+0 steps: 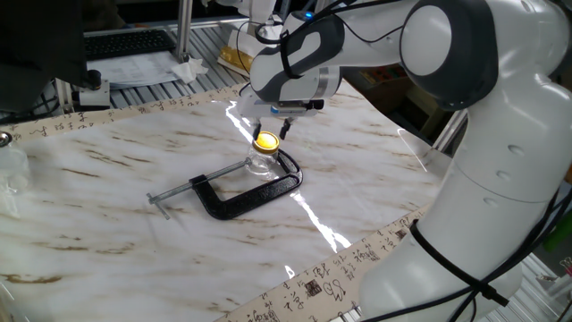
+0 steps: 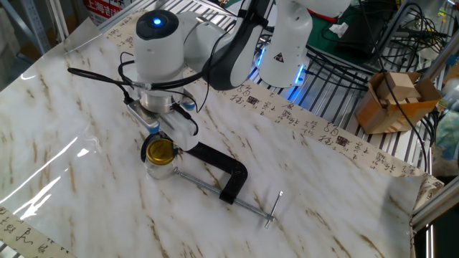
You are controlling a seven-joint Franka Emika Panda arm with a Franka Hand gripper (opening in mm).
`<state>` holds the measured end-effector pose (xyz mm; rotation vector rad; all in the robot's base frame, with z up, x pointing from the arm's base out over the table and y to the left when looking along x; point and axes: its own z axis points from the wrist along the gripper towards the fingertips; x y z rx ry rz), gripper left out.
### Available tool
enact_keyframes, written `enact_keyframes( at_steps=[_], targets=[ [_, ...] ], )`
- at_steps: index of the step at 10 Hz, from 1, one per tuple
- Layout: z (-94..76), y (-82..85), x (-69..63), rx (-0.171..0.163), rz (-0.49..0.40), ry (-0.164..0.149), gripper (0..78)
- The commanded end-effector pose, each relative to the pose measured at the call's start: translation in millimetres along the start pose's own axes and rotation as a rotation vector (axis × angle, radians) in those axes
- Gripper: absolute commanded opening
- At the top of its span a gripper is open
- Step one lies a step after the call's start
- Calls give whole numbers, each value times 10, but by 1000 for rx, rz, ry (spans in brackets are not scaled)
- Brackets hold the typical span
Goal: Unscrew the lid from the jar
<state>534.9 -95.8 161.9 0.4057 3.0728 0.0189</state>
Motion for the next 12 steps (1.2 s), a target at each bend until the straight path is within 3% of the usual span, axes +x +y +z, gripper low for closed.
enact_keyframes(
  at_steps=[1,4,5,12],
  targets=[
    [-14,2,-8,0,-20,1,774],
    [-14,2,-8,0,-20,1,774],
    [-93,-97,-42,-181,1297,-4,774],
    [-130,-173,-51,-209,1396,-24,774]
  ],
)
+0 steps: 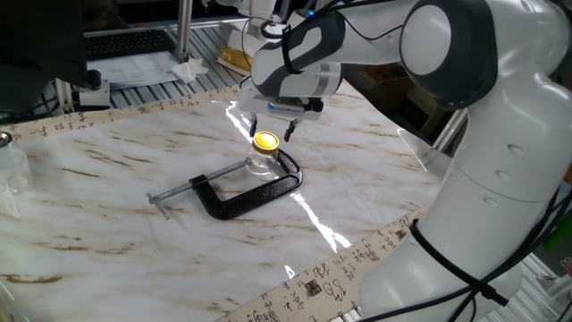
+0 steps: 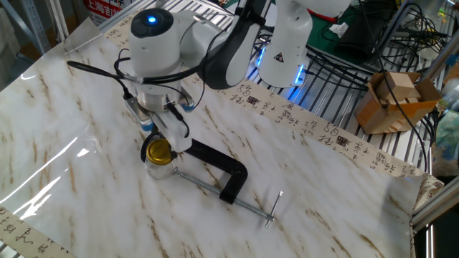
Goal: Unscrew the lid from the jar
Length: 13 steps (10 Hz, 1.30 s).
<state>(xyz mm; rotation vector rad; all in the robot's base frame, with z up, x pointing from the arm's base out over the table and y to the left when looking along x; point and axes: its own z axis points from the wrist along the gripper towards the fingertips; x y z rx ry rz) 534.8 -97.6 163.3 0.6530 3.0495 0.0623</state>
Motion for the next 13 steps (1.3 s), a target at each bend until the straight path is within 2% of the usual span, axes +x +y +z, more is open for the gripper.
enact_keyframes(
  at_steps=[1,8,13],
  targets=[
    [-114,-144,-57,-204,1238,-49,774],
    [-89,-148,-14,-212,1297,-59,774],
    [-65,-133,-11,-174,1264,-76,774]
  ],
)
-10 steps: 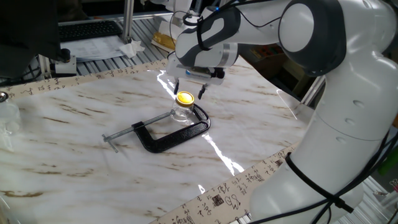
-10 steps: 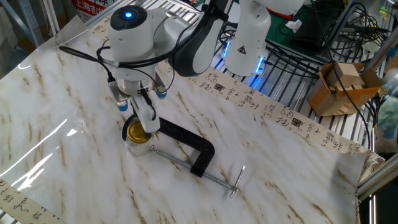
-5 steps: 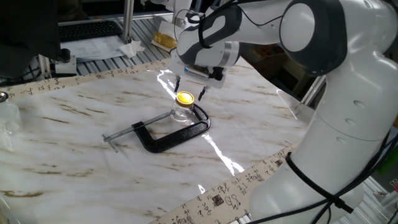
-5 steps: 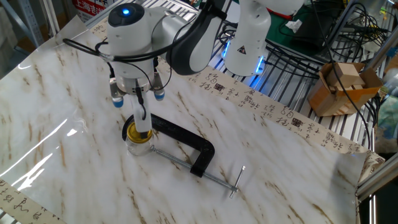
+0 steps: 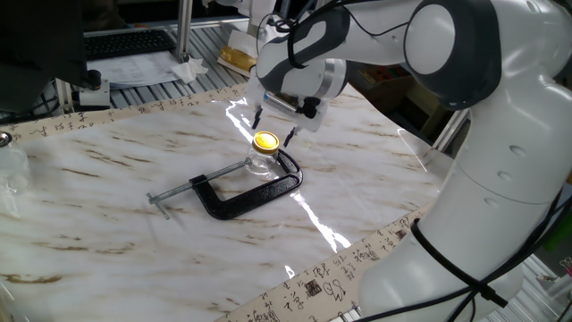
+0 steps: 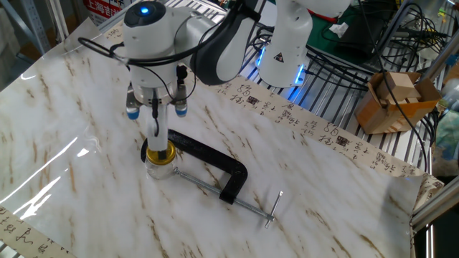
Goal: Unscrew the lid from the jar
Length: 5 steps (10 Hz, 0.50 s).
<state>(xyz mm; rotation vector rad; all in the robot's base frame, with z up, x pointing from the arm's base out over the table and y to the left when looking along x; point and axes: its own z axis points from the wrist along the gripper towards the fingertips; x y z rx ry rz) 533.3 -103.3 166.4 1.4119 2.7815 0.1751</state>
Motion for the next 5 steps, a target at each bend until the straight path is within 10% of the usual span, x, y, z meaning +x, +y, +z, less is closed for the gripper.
enact_keyframes(
  at_steps=[1,5],
  targets=[
    [-7,-54,-28,-110,738,-83,774],
    [57,-38,-13,-95,774,-90,774]
  ],
)
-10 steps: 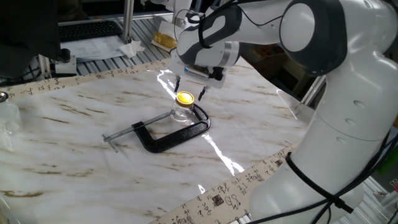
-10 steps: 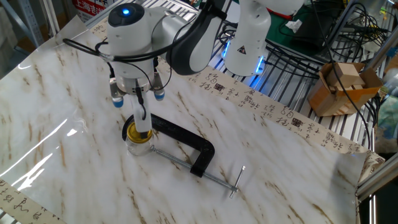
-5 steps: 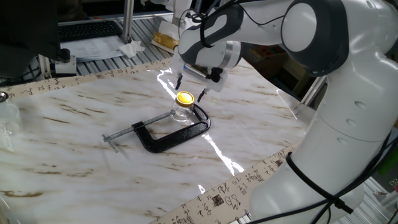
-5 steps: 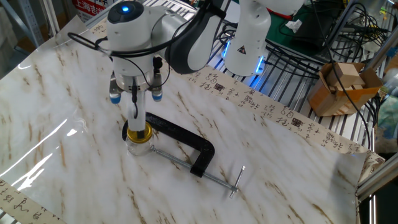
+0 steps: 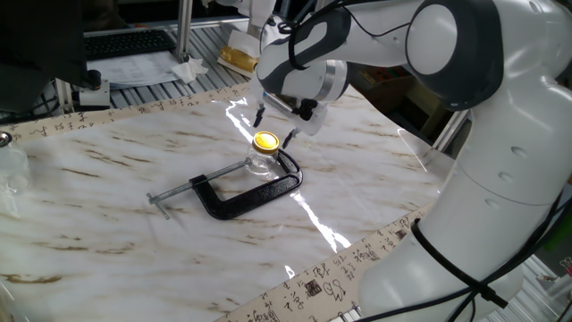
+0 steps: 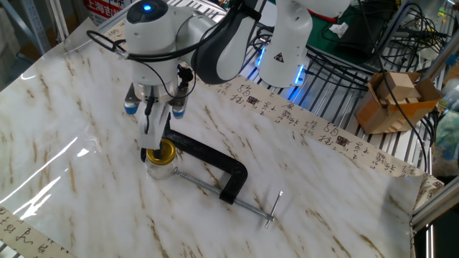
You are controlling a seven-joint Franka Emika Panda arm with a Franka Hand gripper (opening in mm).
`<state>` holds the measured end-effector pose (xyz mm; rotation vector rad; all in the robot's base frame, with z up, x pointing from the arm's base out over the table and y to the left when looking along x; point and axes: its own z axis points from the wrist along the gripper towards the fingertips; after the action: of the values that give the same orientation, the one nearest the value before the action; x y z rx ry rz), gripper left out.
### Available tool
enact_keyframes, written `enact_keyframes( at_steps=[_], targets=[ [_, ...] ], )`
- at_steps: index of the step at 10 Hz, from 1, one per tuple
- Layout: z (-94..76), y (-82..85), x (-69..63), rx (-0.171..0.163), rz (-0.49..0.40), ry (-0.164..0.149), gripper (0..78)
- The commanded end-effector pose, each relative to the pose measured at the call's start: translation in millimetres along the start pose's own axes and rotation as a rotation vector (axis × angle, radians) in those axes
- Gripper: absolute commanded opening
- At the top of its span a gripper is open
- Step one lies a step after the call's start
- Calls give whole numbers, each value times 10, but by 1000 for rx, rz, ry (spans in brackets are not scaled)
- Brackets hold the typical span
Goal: Unscrew the lid from the jar
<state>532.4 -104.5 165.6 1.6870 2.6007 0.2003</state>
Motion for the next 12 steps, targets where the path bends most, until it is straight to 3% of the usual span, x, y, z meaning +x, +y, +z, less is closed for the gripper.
enact_keyframes(
  at_steps=[1,6,12],
  targets=[
    [47,-17,-8,-55,563,-77,774],
    [18,39,41,-4,537,-72,774],
    [42,117,86,46,468,-45,774]
  ],
)
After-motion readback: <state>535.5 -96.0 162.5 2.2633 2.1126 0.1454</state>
